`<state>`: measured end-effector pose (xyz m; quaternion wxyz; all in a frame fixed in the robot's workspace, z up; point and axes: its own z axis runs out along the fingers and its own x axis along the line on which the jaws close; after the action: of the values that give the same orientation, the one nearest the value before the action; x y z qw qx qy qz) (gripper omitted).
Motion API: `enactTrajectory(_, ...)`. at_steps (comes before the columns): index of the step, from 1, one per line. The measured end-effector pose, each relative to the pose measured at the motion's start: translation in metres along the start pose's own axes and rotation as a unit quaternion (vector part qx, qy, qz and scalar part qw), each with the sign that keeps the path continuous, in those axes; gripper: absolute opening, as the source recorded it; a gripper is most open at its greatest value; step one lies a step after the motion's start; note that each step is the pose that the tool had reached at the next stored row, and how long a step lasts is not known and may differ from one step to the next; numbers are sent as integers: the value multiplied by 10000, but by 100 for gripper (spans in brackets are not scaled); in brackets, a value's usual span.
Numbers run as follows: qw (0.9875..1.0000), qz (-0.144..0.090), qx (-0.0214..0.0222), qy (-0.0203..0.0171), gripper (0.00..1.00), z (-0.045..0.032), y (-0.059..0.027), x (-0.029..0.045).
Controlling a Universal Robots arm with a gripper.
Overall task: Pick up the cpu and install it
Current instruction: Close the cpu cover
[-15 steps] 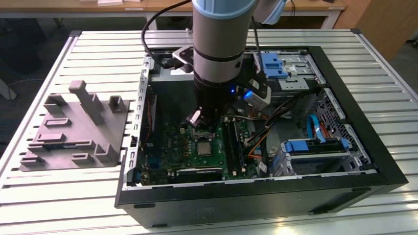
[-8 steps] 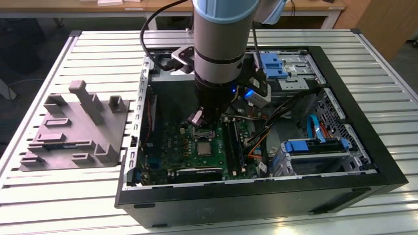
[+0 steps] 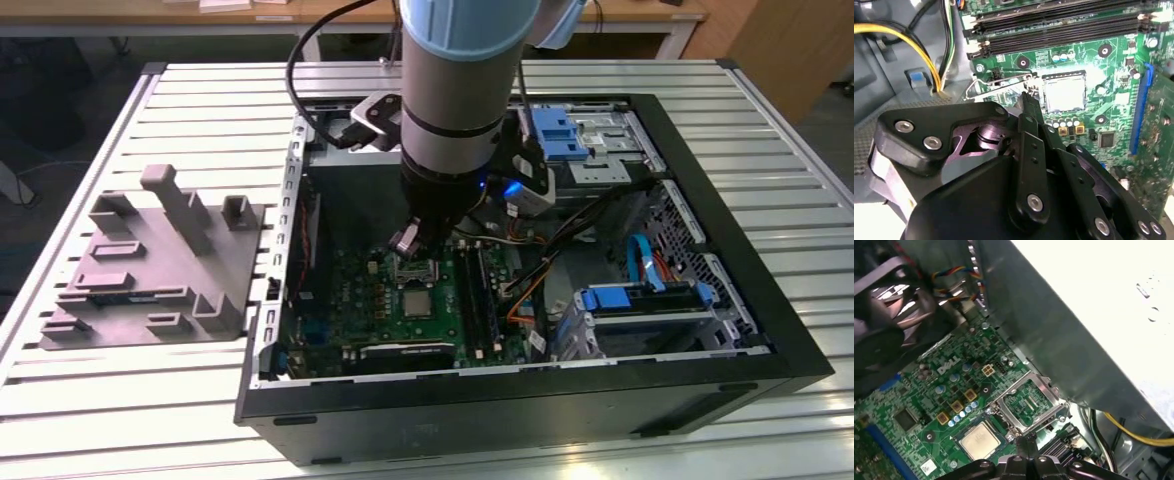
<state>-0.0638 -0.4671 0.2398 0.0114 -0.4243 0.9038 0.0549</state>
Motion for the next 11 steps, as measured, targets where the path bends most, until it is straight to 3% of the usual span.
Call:
enactTrajectory(3,9998,-206,-16,16,11,6,-6,-3)
enactTrajectory(4,9997,-224,-22,2,11,10,-7,-2)
enactTrajectory(6,9997,-233,-26,-52,11,14,-8,-3)
enactTrajectory(9,9995,-241,-63,-176,11,17,-15,-8)
enactTrajectory(11,9995,-242,-73,-198,11,26,-32,-22)
